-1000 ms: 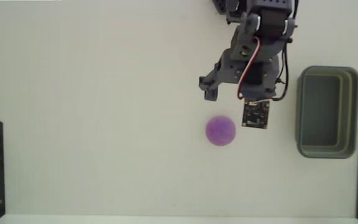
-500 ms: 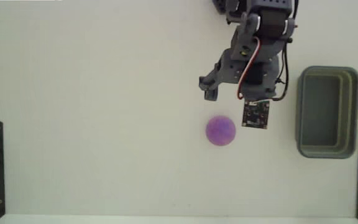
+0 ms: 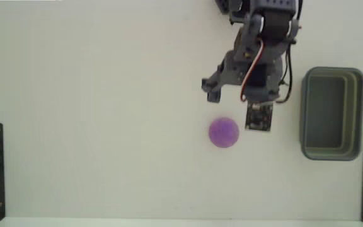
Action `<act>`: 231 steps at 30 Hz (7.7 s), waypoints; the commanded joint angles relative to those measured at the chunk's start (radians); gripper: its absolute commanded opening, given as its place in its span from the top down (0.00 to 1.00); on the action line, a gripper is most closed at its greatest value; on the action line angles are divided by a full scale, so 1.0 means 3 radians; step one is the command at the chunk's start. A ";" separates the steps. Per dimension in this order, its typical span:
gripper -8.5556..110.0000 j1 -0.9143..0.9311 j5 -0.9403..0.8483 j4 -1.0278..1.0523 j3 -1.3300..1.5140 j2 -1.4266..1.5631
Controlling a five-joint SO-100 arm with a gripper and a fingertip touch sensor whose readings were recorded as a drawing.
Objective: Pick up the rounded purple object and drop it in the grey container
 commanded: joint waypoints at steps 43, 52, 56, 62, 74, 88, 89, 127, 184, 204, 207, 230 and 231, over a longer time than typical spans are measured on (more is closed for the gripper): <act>0.00 0.0040 0.0010 -0.1065 -0.0760 -0.1672; 0.00 0.0040 0.0010 -0.1151 -0.0979 -0.1977; 0.00 0.0040 0.0010 -0.1183 -0.1096 -0.2126; 0.00 0.0040 0.0010 -0.1183 -0.1096 -0.2126; 0.00 0.0040 0.0010 -0.1183 -0.1096 -0.2126; 0.00 0.0040 0.0010 -0.1238 -0.1034 -0.2118; 0.00 0.0040 0.0010 -0.1245 -0.1026 -0.2117; 0.00 0.0040 0.0010 -0.1698 -0.0570 -0.2115; 0.00 0.0040 0.0010 -0.2256 -0.0094 -0.2196; 0.00 0.0040 0.0010 -0.2385 0.0004 -0.2228; 0.00 0.0040 0.0010 -0.2407 0.0020 -0.2234; 0.01 0.0040 0.0010 -0.2499 0.0086 -0.2260; 0.01 0.0040 0.0010 -0.2499 0.0086 -0.2260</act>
